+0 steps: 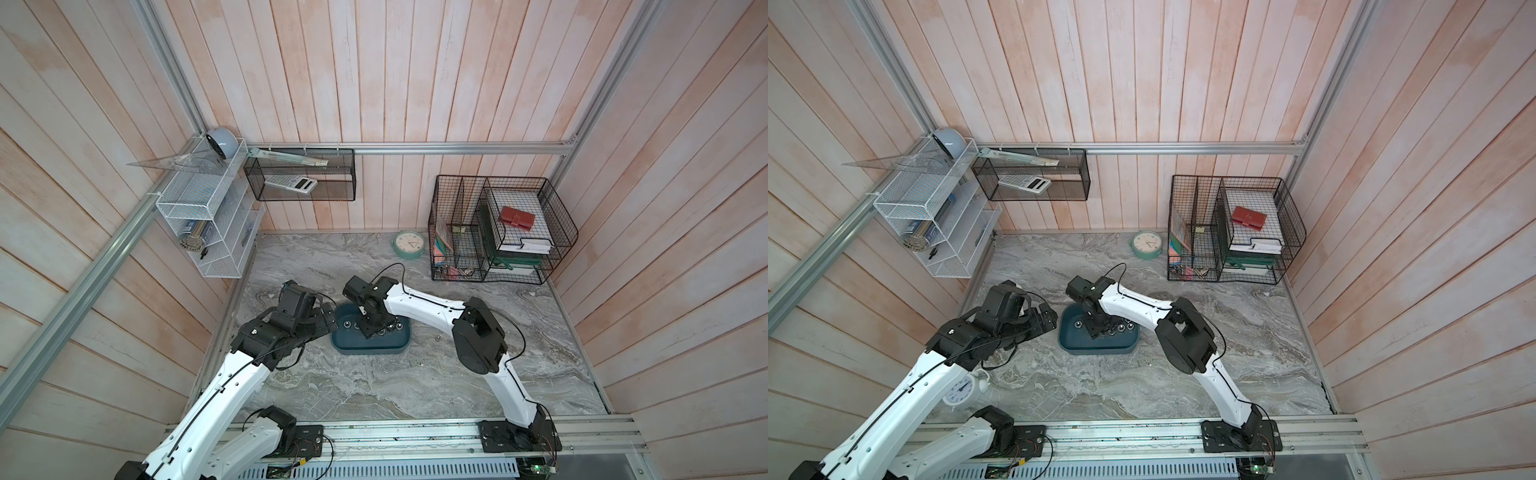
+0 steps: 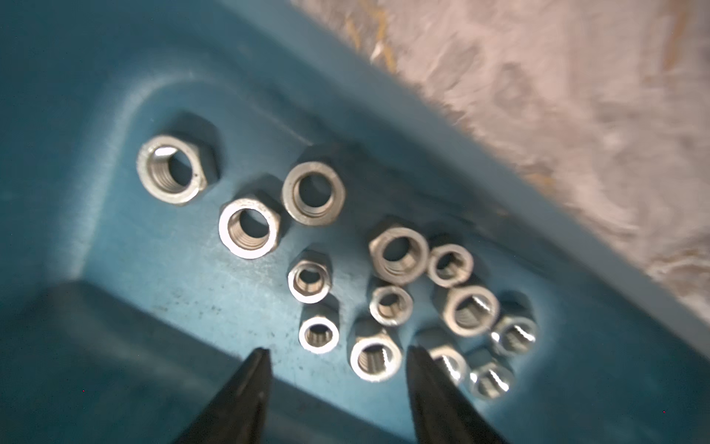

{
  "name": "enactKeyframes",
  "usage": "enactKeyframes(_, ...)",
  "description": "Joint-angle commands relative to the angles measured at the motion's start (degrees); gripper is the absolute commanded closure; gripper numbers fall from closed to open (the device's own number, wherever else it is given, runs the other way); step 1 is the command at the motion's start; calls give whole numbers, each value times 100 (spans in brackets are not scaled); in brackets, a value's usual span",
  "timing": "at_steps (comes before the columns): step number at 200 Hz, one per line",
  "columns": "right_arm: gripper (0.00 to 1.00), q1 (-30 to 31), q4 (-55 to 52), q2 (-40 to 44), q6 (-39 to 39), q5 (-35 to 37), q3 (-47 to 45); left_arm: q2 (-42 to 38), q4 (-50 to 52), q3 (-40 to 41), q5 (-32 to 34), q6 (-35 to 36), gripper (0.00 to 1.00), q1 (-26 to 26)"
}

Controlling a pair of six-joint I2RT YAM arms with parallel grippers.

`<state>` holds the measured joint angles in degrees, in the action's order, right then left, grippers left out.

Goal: Put the nuts on the desktop into the storage box
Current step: Place the nut in the storage box, then pick up the nut from the center of the board.

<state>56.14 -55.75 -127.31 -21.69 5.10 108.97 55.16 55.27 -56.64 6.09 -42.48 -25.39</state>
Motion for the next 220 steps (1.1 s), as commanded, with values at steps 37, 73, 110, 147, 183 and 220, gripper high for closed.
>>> enactKeyframes(37, 11, -264, -26, 1053, -268, 539, -557, 411, -572, -173, -425, 246, 0, 39)
enactKeyframes(73, 3, -444, 50, 1546, -490, 717, -1087, 797, -914, -294, -739, 341, 0, 34)
enactKeyframes(110, 3, -702, 164, 2092, -766, 830, -1779, 1259, -1230, -481, -998, 423, 0, -18)
enactKeyframes(147, 2, -979, 207, 2600, -1065, 1035, -2442, 1790, -1382, -782, -1181, 587, 0, -187)
enactKeyframes(183, 2, -1313, 268, 2884, -1296, 1167, -3060, 2236, -1455, -1039, -1355, 725, 0, -359)
enactKeyframes(220, 11, -1725, 541, 2975, -1373, 952, -3587, 2463, -1435, -1215, -1429, 811, 0, -414)
